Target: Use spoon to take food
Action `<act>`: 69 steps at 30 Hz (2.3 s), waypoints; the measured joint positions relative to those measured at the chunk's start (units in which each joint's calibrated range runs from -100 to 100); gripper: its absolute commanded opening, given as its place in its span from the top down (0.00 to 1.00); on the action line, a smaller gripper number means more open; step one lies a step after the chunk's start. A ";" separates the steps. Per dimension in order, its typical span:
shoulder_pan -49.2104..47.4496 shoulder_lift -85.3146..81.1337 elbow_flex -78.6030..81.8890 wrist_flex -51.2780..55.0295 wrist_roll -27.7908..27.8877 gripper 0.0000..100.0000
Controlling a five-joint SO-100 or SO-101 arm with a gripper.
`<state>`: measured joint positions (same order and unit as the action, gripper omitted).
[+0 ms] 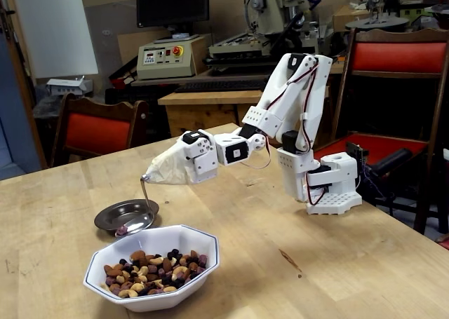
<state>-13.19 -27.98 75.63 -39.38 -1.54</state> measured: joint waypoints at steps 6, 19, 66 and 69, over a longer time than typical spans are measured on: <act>2.86 -2.75 0.00 0.00 0.00 0.95; 8.28 -11.07 1.20 0.00 -0.15 0.95; 24.18 2.58 5.23 0.00 0.05 0.95; 24.18 2.58 5.23 0.00 0.05 0.95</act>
<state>10.99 -25.41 80.87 -39.38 -1.49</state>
